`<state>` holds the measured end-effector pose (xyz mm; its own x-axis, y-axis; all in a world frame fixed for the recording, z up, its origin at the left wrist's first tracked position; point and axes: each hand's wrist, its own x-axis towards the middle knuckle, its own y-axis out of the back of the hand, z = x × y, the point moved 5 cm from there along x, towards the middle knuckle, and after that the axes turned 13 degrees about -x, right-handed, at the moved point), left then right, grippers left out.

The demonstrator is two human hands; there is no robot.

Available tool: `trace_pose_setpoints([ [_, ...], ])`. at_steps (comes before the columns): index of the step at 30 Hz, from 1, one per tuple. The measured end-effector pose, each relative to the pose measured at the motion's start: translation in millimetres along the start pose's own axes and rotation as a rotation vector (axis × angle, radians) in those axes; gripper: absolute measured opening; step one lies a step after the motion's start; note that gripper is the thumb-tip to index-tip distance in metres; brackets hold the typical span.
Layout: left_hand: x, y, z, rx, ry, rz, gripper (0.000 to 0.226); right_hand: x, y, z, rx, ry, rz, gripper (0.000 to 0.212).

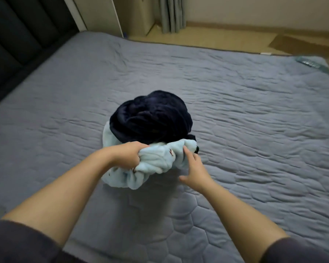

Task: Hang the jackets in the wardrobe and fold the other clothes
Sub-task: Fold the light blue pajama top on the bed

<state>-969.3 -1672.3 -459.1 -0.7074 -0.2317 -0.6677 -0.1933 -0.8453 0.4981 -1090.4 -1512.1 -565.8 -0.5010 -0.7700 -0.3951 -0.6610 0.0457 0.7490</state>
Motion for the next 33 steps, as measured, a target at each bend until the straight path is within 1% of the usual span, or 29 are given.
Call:
trace_pose_setpoints([
  [1,-20.1,12.4,16.1,0.043,0.003,0.006,0.025,-9.0,20.1,-12.8,-0.017,0.005,0.019,0.093],
  [3,-60.5,38.8,46.9,0.118,0.013,0.057,0.029,-27.9,60.5,-38.2,-0.137,0.012,0.042,0.07],
  [6,-126.3,80.0,94.5,0.153,0.01,0.208,0.037,-61.0,119.6,-84.0,-0.3,0.079,0.059,0.038],
  [9,-192.9,118.6,141.4,0.182,0.01,0.356,0.045,-98.3,181.4,-130.3,-0.312,0.167,0.152,0.017],
  [10,-215.0,130.0,156.2,0.189,0.004,0.401,0.044,-111.1,201.9,-143.9,-0.293,0.192,0.178,0.013],
  [15,-308.5,165.9,220.6,0.217,-0.053,0.592,0.03,-169.5,293.5,-185.0,-0.114,0.24,0.27,0.008],
  [17,-340.1,172.7,245.5,0.207,-0.105,0.644,0.031,-194.9,321.7,-193.4,-0.044,0.222,0.268,0.01],
  [18,-353.3,173.8,256.9,0.196,-0.135,0.66,0.033,-207.5,332.6,-196.0,-0.026,0.212,0.255,0.014],
  [20,-371.0,171.8,279.5,0.161,-0.207,0.672,0.034,-230.7,348.4,-199.0,-0.027,0.205,0.195,0.036],
  [22,-384.0,160.7,308.6,0.109,-0.32,0.67,0.036,-259.5,361.5,-202.5,-0.023,0.261,0.13,0.06],
  [24,-394.6,144.1,344.7,0.018,-0.478,0.669,0.036,-292.2,373.2,-206.6,0.087,0.351,0.078,0.071],
  [25,-400.1,134.3,364.7,-0.029,-0.557,0.671,0.037,-308.7,380.5,-207.0,0.137,0.389,0.071,0.069],
  [27,-410.2,113.1,405.9,-0.105,-0.726,0.655,0.038,-339.6,400.2,-201.6,0.164,0.404,0.122,0.047],
  [29,-419.9,90.2,448.3,-0.166,-0.896,0.612,0.036,-368.8,429.5,-184.1,0.194,0.357,0.258,0.02],
  [30,-423.3,79.0,467.9,-0.192,-0.961,0.593,0.035,-383.8,446.8,-170.3,0.22,0.326,0.347,0.012],
  [31,-424.0,68.4,486.4,-0.218,-1.011,0.576,0.033,-399.3,464.1,-154.8,0.253,0.303,0.437,0.007],
  [33,-418.8,48.7,519.7,-0.27,-1.07,0.557,0.029,-431.3,493.1,-123.4,0.298,0.271,0.577,0.007],
])
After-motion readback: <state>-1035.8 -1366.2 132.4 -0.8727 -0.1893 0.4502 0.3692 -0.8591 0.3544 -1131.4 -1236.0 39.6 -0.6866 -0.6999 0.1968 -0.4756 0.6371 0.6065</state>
